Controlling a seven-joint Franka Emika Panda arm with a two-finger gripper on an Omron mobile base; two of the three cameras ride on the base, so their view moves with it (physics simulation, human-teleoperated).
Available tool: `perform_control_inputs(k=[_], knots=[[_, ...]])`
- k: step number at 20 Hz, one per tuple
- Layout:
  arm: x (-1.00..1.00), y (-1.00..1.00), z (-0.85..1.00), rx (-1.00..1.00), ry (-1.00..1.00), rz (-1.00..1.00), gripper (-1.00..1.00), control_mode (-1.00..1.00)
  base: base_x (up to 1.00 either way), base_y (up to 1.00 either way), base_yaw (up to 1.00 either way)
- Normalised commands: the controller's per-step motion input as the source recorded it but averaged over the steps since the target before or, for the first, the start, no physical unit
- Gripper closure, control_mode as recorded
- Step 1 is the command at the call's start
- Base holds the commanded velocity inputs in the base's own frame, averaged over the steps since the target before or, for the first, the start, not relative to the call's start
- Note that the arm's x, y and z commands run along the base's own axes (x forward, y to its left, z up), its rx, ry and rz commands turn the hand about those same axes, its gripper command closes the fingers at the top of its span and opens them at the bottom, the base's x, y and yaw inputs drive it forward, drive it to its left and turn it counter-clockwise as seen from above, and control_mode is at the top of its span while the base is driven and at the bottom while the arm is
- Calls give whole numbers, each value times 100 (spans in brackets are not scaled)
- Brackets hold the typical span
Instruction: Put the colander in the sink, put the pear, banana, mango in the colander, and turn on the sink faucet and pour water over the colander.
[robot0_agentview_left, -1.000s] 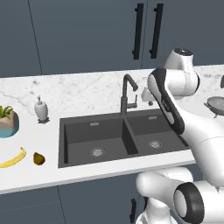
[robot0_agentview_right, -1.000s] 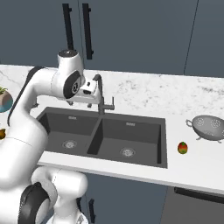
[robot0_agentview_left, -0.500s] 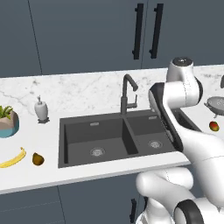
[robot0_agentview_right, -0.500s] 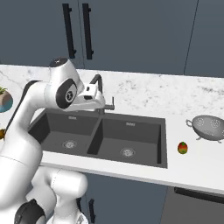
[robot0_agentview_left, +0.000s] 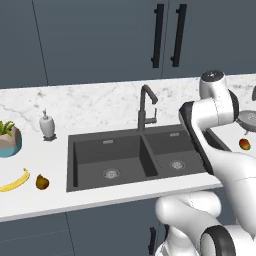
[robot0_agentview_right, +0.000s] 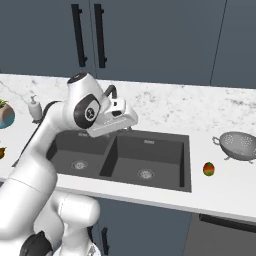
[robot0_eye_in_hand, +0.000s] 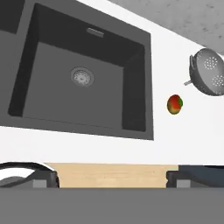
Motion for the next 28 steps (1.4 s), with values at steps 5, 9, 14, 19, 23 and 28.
perform_control_inputs(k=[5, 9, 14, 19, 23, 28], knots=[[1, -68, -3, -7, 24, 0, -100, -100, 0, 0, 0], [2, -77, -7, -6, 17, 0, -100, -100, 0, 0, 0], [5, -75, -18, 0, 7, 0, -100, -100, 0, 0, 0], [1, -70, -23, 0, 0, 0, -100, -100, 0, 0, 0], [14, -67, -16, 0, 0, 0, -100, -100, 0, 0, 0], [27, -62, -14, 0, -2, 1, -100, -100, 0, 0, 0]])
